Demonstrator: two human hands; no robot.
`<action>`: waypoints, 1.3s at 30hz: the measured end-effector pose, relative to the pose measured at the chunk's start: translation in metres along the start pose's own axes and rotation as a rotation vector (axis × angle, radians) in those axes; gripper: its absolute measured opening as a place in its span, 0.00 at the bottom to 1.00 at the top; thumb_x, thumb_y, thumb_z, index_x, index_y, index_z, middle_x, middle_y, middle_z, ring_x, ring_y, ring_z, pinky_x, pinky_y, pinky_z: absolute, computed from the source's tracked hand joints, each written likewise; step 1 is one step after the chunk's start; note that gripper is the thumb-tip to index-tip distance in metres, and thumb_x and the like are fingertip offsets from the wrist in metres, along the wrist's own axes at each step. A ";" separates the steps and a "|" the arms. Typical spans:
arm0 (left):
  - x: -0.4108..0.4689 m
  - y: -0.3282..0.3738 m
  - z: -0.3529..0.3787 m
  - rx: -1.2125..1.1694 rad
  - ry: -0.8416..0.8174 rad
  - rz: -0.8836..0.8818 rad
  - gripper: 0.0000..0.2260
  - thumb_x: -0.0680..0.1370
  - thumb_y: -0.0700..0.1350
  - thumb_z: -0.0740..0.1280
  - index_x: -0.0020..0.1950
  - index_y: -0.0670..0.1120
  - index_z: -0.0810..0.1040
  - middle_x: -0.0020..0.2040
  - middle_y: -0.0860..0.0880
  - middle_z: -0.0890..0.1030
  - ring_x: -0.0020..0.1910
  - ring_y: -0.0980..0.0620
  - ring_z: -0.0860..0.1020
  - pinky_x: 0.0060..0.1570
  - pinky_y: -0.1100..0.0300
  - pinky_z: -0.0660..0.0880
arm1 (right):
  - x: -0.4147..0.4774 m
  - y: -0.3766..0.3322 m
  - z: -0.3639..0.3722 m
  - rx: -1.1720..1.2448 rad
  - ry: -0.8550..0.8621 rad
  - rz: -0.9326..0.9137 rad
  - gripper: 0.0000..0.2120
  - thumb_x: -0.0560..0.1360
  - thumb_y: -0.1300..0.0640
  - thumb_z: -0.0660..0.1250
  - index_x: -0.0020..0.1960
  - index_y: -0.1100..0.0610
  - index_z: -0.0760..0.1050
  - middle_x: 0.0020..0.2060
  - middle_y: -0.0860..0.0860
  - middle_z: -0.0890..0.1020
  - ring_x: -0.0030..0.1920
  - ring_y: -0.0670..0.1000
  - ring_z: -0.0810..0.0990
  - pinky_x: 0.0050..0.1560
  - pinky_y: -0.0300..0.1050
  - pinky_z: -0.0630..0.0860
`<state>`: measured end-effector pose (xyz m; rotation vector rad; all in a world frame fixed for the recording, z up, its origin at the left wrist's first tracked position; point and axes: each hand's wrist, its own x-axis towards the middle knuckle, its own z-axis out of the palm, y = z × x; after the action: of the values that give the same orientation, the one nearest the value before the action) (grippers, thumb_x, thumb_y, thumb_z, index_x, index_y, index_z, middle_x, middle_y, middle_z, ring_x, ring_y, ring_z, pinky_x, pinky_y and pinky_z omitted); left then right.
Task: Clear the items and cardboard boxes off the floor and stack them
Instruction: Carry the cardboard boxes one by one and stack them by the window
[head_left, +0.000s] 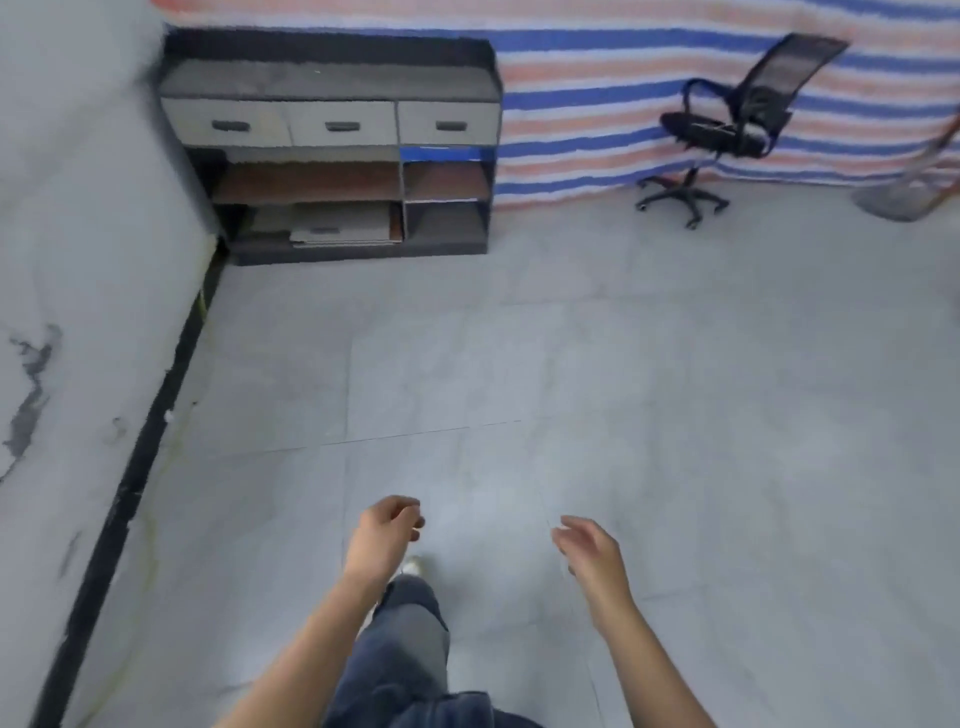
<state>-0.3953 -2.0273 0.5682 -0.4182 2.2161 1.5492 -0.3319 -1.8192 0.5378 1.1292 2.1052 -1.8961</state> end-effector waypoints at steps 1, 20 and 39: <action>0.007 0.012 0.014 0.020 -0.054 0.019 0.06 0.79 0.36 0.58 0.49 0.41 0.75 0.38 0.48 0.78 0.35 0.53 0.75 0.32 0.67 0.69 | 0.003 0.001 -0.013 0.042 0.050 0.015 0.09 0.74 0.62 0.66 0.55 0.56 0.74 0.44 0.52 0.77 0.43 0.48 0.75 0.41 0.39 0.70; 0.202 0.222 0.170 0.066 -0.523 0.225 0.07 0.79 0.38 0.60 0.49 0.44 0.78 0.43 0.46 0.80 0.40 0.51 0.78 0.48 0.56 0.69 | 0.144 -0.112 -0.112 0.282 0.581 -0.004 0.10 0.76 0.60 0.65 0.56 0.54 0.74 0.50 0.51 0.78 0.54 0.52 0.76 0.56 0.46 0.72; 0.231 0.326 0.462 0.242 -0.771 0.285 0.07 0.78 0.37 0.60 0.48 0.43 0.78 0.42 0.45 0.80 0.39 0.50 0.77 0.40 0.62 0.71 | 0.275 -0.125 -0.318 0.443 0.742 0.069 0.05 0.76 0.60 0.64 0.49 0.53 0.76 0.46 0.47 0.78 0.51 0.49 0.76 0.51 0.43 0.69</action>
<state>-0.6767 -1.4855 0.5828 0.5122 1.8344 1.2405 -0.4756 -1.4057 0.5679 2.2572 1.8934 -2.2016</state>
